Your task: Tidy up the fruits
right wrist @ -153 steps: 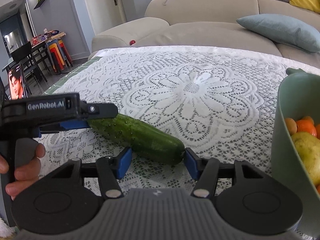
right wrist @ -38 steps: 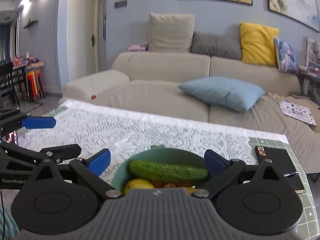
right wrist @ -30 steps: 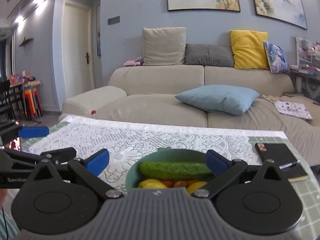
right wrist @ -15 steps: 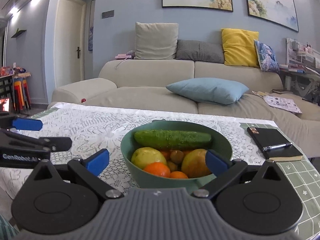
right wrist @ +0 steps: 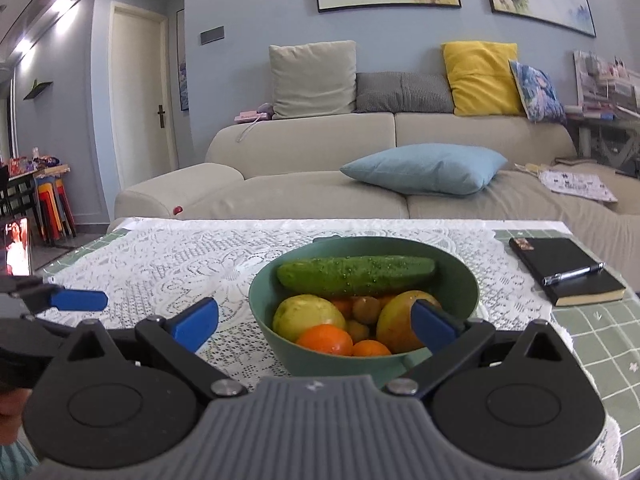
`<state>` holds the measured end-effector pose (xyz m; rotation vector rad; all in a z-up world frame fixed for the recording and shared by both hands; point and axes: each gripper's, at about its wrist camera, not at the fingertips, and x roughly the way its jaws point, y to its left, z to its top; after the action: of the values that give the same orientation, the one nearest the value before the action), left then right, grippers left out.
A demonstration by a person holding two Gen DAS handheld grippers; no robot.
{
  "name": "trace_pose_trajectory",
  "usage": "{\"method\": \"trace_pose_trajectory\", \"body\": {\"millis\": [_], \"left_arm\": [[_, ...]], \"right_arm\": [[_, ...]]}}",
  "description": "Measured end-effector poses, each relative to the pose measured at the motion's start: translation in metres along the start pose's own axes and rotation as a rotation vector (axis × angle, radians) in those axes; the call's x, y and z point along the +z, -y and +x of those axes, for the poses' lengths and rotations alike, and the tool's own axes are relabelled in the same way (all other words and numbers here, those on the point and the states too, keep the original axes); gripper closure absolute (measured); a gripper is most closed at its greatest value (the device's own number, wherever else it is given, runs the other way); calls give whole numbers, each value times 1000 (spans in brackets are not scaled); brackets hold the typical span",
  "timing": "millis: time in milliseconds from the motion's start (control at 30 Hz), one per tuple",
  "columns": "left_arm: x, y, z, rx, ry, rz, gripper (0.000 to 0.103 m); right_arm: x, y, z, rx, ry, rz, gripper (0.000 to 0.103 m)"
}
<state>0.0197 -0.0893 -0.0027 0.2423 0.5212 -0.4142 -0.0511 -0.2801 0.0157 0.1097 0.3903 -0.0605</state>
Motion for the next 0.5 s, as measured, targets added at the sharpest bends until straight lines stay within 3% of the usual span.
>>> {"method": "trace_pose_trajectory", "body": {"millis": [500], "left_arm": [[1,-2,0,6,-14,-9,7]], "right_arm": [[-1,-5,7,-8,-38,-47,4]]}}
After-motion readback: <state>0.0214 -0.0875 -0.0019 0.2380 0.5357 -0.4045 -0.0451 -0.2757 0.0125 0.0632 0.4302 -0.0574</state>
